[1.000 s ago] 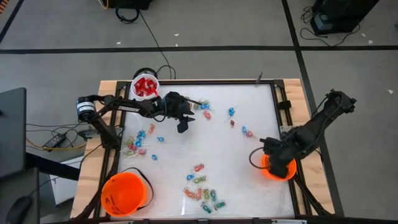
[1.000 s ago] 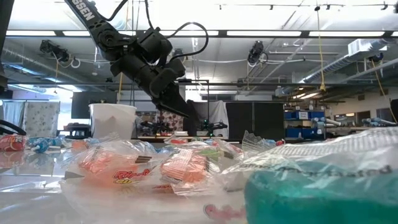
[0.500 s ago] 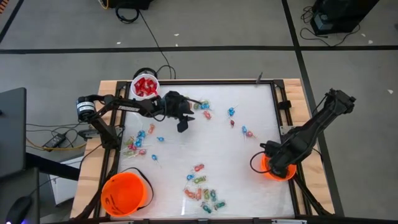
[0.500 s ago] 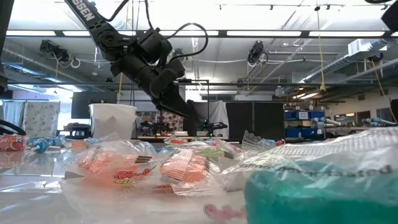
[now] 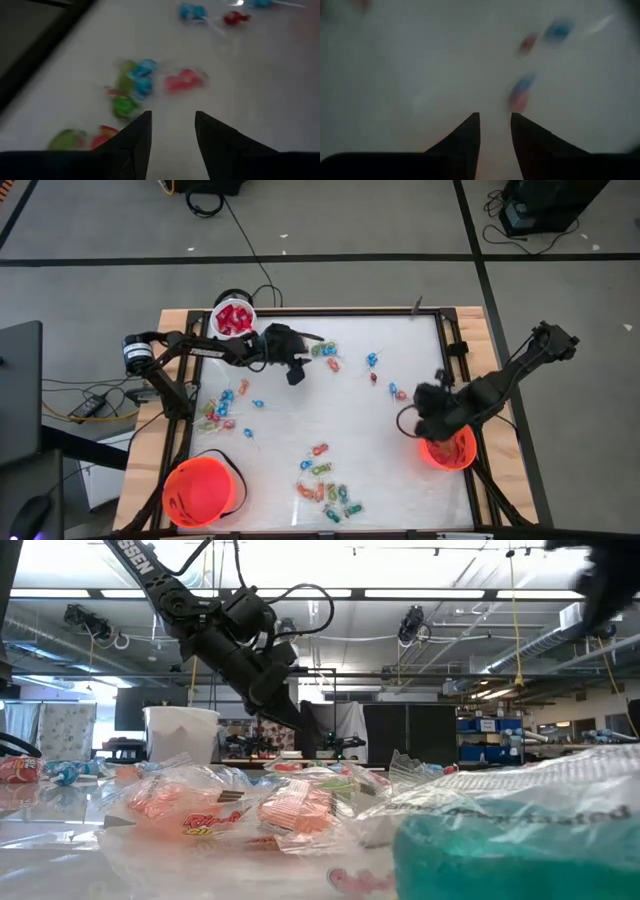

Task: Sort candy by brand, put in halloween buckets
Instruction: Put the green candy into the right orange bucket

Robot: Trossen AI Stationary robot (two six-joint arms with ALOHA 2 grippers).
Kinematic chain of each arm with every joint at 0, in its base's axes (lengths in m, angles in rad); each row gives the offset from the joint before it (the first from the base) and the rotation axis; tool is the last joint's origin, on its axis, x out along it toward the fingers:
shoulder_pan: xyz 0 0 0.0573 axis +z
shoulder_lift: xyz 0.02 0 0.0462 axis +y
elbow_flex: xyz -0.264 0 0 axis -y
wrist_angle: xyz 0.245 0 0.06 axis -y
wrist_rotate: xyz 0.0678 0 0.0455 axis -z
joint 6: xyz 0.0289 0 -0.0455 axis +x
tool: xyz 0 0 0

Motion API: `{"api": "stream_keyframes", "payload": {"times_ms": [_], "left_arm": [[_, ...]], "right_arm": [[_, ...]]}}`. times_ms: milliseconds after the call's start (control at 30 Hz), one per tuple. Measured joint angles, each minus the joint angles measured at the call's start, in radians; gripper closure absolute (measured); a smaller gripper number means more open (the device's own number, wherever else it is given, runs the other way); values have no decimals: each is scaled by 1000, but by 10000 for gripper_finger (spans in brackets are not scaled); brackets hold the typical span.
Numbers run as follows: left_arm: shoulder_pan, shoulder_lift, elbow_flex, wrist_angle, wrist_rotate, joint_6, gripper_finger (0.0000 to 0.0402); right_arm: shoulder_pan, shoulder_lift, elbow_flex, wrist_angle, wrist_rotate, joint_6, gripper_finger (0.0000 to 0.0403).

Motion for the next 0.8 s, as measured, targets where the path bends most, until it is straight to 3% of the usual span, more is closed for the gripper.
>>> {"api": "stream_keyframes", "payload": {"times_ms": [133, 267, 367, 500, 800], "left_arm": [[39, 0, 20, -25, -2, -63, 245], [98, 13, 65, -134, -35, -83, 245], [140, 51, 107, -239, -64, -86, 245], [187, 118, 181, -356, -69, -105, 245], [232, 188, 301, -444, -156, -101, 245]], "right_arm": [[-79, -12, 0, 159, 263, -268, 281], [-150, -10, 1, 435, 408, -522, 285], [-230, -2, 2, 586, 326, -636, 286], [-346, 22, -6, 623, 172, -658, 284], [-506, 37, -128, 751, 94, -722, 284]]}}
